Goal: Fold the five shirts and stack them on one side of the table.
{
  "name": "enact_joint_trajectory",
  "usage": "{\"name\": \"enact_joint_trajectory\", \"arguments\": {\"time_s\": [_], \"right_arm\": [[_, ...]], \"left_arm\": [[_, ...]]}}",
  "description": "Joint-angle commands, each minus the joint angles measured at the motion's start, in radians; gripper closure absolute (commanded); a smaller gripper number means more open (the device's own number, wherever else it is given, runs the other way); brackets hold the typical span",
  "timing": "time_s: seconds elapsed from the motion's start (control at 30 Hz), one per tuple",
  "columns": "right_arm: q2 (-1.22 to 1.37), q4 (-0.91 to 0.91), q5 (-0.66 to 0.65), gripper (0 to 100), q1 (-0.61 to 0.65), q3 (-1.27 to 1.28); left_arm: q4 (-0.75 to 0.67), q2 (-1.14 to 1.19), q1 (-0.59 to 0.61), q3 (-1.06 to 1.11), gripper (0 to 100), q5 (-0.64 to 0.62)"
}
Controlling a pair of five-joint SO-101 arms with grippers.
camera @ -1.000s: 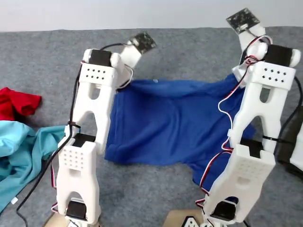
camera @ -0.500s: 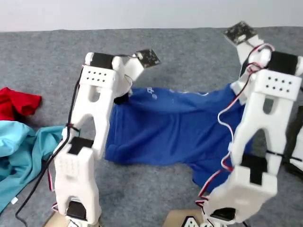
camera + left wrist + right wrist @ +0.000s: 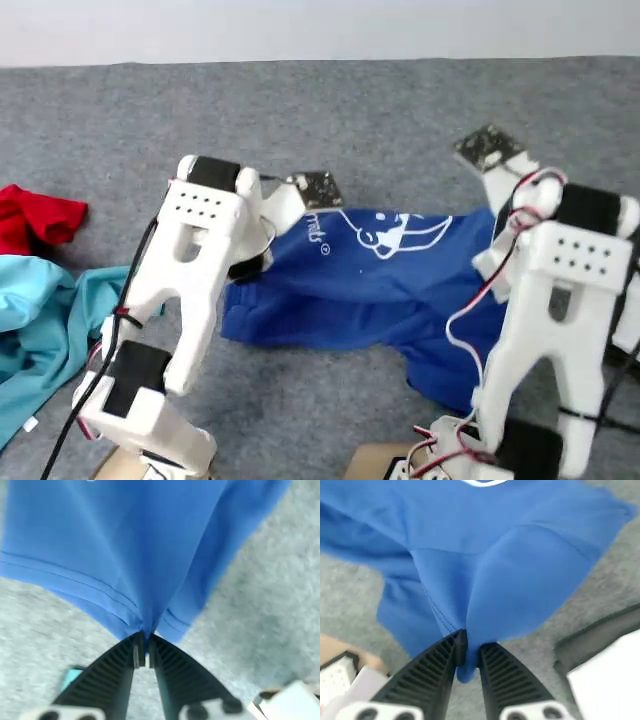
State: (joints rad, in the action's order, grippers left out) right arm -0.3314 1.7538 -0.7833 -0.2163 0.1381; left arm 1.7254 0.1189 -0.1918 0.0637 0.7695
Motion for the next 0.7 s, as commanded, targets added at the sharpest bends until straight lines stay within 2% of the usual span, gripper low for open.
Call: {"name": "enact_joint_trajectory", "arguments": {"time_s": [0.0, 0.27, 0.67], "right_arm": [[-0.116, 0.016, -0.023, 98.8, -0.041, 0.1], [-0.223, -0.031, -0.161, 98.8, -0.203, 0.299], [-0.315, -0.03, -0.172, 98.8, -0.219, 0.425]], "left_arm": [[0.026, -0.063, 0.029, 0.05, 100, 0.02], [0.026, -0.063, 0.06, 0.131, 100, 0.046], [-0.018, -0.063, 0.055, 0.254, 100, 0.095]]}}
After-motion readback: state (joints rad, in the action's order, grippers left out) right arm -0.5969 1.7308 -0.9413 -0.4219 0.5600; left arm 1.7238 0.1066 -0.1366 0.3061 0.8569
